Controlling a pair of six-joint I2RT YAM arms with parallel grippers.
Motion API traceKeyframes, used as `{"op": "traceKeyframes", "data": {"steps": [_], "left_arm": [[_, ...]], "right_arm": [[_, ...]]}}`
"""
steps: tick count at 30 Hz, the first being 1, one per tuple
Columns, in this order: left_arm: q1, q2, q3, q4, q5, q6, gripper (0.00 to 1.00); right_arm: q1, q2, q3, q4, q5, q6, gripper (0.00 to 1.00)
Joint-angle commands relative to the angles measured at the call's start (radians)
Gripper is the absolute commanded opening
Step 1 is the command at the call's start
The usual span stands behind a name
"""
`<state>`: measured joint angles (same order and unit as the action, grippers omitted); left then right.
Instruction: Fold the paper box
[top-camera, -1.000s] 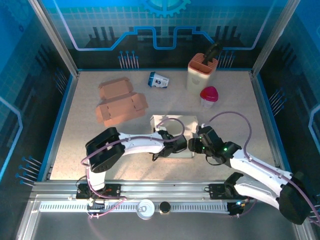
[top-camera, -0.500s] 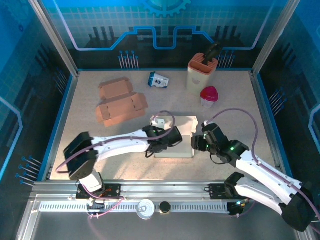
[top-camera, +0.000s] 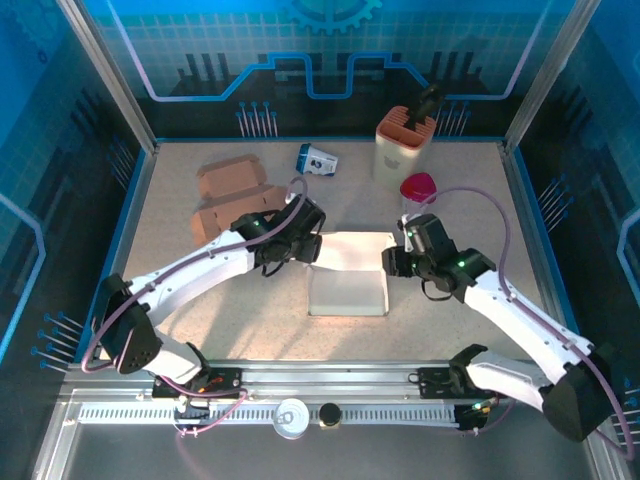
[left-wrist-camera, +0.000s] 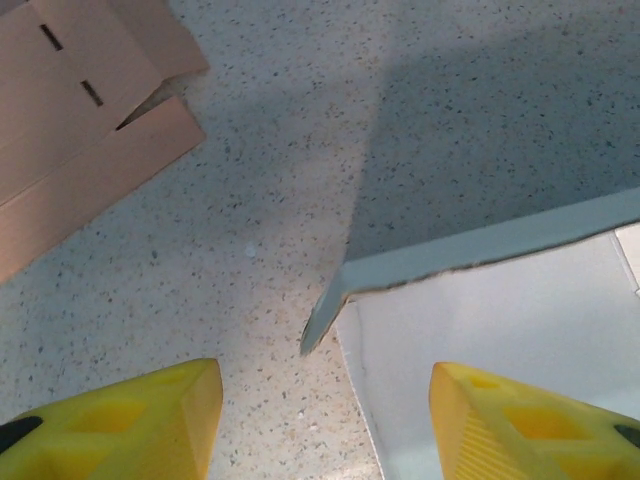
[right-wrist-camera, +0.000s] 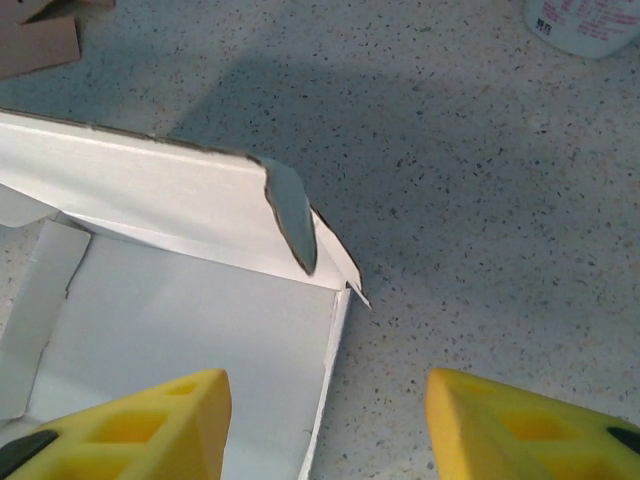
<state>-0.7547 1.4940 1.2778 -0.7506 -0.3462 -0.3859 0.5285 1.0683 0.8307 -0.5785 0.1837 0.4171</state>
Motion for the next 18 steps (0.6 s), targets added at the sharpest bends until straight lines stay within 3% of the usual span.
{"op": "traceKeyframes", "data": {"steps": [1, 10, 15, 18], "left_arm": [[0.012, 0.051, 0.049, -0.021, 0.07, 0.093, 0.56], [0.038, 0.142, 0.085, -0.015, 0.037, 0.134, 0.49], [0.05, 0.133, 0.071, 0.01, 0.076, 0.143, 0.39], [0.05, 0.142, 0.071, 0.014, 0.094, 0.144, 0.38]], "right_arm": [[-0.009, 0.045, 0.088, -0.048, 0.031, -0.049, 0.51], [-0.026, 0.132, 0.164, -0.087, 0.034, -0.087, 0.43], [-0.053, 0.17, 0.177, -0.072, 0.012, -0.106, 0.41], [-0.056, 0.196, 0.189, -0.068, 0.004, -0.116, 0.4]]}}
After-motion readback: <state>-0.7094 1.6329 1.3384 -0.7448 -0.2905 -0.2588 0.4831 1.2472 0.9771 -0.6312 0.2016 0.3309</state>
